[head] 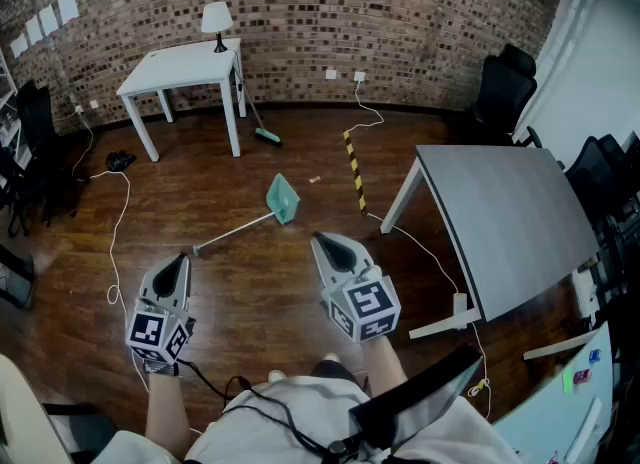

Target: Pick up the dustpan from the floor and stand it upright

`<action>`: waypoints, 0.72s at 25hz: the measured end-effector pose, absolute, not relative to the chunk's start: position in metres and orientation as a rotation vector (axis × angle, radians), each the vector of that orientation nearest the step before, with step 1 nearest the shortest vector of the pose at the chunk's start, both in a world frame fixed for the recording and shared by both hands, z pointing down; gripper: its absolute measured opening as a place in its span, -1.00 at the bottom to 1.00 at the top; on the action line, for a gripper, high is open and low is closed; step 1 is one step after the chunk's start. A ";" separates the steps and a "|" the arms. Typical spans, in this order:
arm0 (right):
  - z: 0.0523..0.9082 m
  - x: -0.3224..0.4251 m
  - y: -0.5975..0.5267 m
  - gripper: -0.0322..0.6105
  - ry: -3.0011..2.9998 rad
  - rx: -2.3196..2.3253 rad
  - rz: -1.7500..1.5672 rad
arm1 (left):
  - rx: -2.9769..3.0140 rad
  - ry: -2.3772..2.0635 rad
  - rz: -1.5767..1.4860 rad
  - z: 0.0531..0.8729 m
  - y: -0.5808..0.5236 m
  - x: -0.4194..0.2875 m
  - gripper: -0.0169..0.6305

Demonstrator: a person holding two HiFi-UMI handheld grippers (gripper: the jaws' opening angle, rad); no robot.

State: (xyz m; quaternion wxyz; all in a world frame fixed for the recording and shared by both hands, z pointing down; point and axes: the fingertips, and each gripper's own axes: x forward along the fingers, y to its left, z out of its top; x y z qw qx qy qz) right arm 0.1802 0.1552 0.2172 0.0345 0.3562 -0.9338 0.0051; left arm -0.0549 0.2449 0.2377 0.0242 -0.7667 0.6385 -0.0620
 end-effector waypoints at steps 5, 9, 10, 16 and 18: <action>0.222 0.162 0.156 -0.88 -2.860 1.125 0.028 | -2.403 1.965 -0.204 0.247 0.245 -0.074 -0.97; 0.235 0.152 0.145 -0.88 -2.857 1.119 0.058 | -2.419 1.967 -0.219 0.260 0.234 -0.079 -0.97; 0.237 0.149 0.140 -0.88 -2.858 1.118 0.063 | -2.423 1.968 -0.222 0.262 0.229 -0.081 -0.97; 0.251 0.125 0.085 -0.88 -2.872 1.114 0.099 | -2.438 1.980 -0.262 0.277 0.185 -0.100 -0.97; 0.255 0.117 0.057 -0.88 -2.883 1.108 0.120 | -2.434 1.997 -0.275 0.281 0.162 -0.108 -0.97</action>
